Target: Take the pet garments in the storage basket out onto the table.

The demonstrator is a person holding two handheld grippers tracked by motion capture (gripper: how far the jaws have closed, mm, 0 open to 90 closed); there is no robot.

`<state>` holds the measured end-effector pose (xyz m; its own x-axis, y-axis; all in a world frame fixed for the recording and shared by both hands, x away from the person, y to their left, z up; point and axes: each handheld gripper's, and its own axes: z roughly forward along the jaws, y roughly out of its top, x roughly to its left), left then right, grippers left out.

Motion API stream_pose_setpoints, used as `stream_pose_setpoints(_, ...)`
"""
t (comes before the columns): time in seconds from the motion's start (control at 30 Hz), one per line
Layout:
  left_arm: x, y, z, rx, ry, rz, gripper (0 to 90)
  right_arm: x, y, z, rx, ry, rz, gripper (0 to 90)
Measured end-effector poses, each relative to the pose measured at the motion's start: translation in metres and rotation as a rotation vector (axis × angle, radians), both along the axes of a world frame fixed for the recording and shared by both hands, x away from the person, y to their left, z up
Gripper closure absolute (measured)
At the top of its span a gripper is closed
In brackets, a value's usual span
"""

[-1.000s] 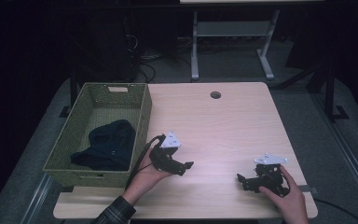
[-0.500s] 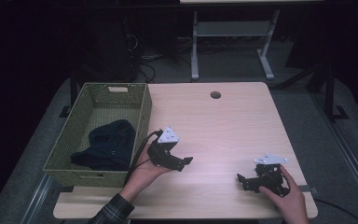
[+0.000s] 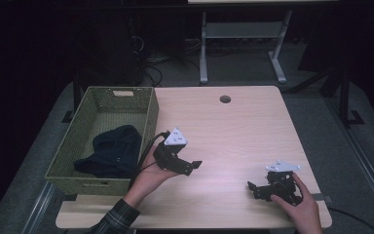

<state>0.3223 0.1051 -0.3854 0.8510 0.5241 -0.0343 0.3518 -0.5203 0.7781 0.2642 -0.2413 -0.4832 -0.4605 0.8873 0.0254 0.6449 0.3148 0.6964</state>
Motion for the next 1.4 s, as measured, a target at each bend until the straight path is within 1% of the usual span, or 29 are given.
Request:
stream_pose_setpoints(0.07,0.0,0.0,0.002,-0.014,0.0,0.007,14.3,0.0,0.0,0.0,0.0,0.0,0.0,0.0)
stream_pose_setpoints(0.1,0.001,0.0,0.003,-0.004,-0.002,0.0,14.3,0.0,0.0,0.0,0.0,0.0,0.0,0.0)
stream_pose_setpoints(0.13,0.001,0.0,0.004,-0.004,-0.004,-0.002,14.3,0.0,0.0,0.0,0.0,0.0,0.0,0.0)
stream_pose_setpoints(0.2,0.001,0.0,0.006,-0.012,-0.003,0.001,14.3,0.0,0.0,0.0,0.0,0.0,0.001,0.0)
stream_pose_setpoints(0.3,0.003,0.001,0.01,-0.01,-0.009,-0.004,14.3,0.0,0.0,0.0,0.0,0.0,0.0,0.0)
stream_pose_setpoints(0.37,0.003,0.001,0.012,-0.023,-0.008,0.001,14.3,0.0,0.0,0.0,0.0,0.0,0.001,0.0)
stream_pose_setpoints(0.4,0.004,0.002,0.014,-0.019,-0.011,-0.003,14.3,0.0,0.0,0.0,0.0,0.0,0.001,0.0)
stream_pose_setpoints(0.53,0.006,0.003,0.019,-0.03,-0.011,0.003,14.3,0.0,0.0,0.0,0.0,0.0,0.001,0.0)
stream_pose_setpoints(0.57,0.007,0.004,0.021,-0.027,-0.015,0.001,14.3,0.0,0.0,0.0,0.0,0.0,0.001,0.0)
stream_pose_setpoints(0.6,0.008,0.004,0.022,-0.039,-0.011,0.007,14.3,0.0,0.0,0.0,0.0,0.0,0.001,0.0)
stream_pose_setpoints(0.67,0.01,0.006,0.024,-0.044,-0.011,-0.001,14.3,0.0,0.0,0.0,0.0,0.0,0.001,0.0)
stream_pose_setpoints(0.73,0.01,0.007,0.026,-0.054,-0.01,0.005,14.3,0.0,0.0,0.0,0.0,0.0,0.001,0.0)
stream_pose_setpoints(0.83,0.013,0.01,0.028,-0.049,-0.01,0.006,14.3,0.0,0.0,0.0,0.0,0.0,0.0,0.0)
stream_pose_setpoints(0.87,0.014,0.011,0.03,-0.045,-0.012,0.007,14.3,0.0,0.0,0.0,0.0,0.0,0.0,0.0)
stream_pose_setpoints(0.93,0.014,0.013,0.032,-0.059,-0.01,0.012,14.3,0.0,0.0,0.0,0.0,0.0,0.0,0.0)
stream_pose_setpoints(1.07,0.015,0.021,0.035,-0.063,-0.011,0.023,14.3,0.0,0.0,0.0,0.0,0.0,0.0,0.0)
stream_pose_setpoints(1.4,0.019,0.038,0.038,-0.069,-0.01,0.045,14.6,0.0,0.0,0.0,0.0,0.0,0.0,0.0)
